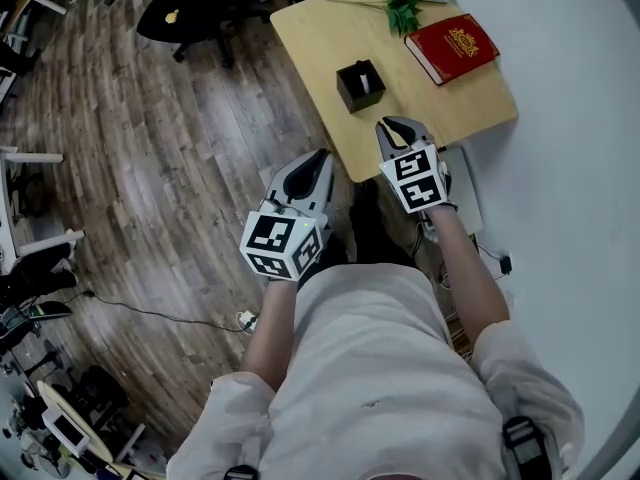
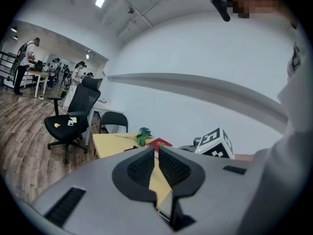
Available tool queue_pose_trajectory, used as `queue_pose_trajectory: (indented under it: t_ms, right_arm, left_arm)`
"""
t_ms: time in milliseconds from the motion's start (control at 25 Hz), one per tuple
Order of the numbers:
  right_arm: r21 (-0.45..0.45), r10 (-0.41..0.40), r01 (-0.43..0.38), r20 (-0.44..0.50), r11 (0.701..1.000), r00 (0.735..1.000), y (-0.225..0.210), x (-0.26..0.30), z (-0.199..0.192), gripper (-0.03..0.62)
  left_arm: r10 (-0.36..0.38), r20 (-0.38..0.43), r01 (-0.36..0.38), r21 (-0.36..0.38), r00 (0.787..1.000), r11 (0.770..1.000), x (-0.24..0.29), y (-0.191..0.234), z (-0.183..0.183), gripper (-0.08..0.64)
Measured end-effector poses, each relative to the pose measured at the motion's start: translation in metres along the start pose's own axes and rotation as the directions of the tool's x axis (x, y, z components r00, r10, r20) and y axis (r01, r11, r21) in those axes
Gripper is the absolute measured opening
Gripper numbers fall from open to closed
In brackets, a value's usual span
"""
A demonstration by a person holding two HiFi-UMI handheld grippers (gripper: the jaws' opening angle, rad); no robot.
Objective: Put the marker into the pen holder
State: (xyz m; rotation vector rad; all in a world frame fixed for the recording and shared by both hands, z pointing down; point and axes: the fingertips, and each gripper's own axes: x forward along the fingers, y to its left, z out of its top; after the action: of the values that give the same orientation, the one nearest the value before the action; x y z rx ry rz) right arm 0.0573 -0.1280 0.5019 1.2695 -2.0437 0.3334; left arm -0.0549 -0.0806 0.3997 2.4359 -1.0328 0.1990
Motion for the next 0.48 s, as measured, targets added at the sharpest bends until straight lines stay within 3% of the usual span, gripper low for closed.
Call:
queue_pose_trajectory:
  t_ms: [480]
  right_arm:
    - [0.063, -0.064, 0.055, 0.146, 0.996, 0.987, 0.049, -0.059, 0.036, 0.000]
  left_arm:
    - [-0.061, -0.017, 0.062, 0.062, 0.998, 0.996, -0.044, -0.008, -0.003, 0.028]
